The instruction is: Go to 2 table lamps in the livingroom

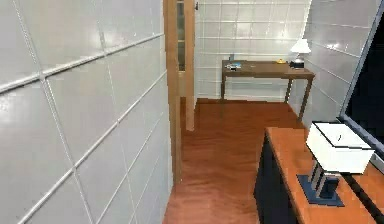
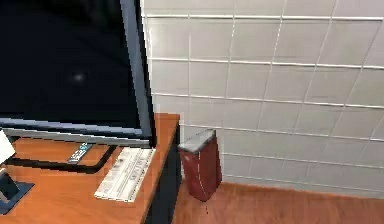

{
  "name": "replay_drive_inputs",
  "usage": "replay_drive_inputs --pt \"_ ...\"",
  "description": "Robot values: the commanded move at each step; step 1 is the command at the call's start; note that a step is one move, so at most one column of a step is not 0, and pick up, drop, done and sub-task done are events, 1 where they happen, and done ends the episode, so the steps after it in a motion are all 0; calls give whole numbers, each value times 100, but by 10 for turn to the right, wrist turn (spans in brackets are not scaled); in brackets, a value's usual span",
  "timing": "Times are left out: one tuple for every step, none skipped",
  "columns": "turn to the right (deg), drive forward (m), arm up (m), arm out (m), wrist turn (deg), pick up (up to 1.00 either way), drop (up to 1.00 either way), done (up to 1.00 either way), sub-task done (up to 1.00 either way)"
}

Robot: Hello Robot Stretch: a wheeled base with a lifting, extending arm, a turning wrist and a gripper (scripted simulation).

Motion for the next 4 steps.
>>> replay_drive_inputs --pt "360 0 0 0 0 0 0 0 0" --pt "0 0 0 0 0 0 0 0 100" --pt "-210 0 0 0 0 0 0 0 0" --pt "0 100 0 0 0 0 0 0 0"
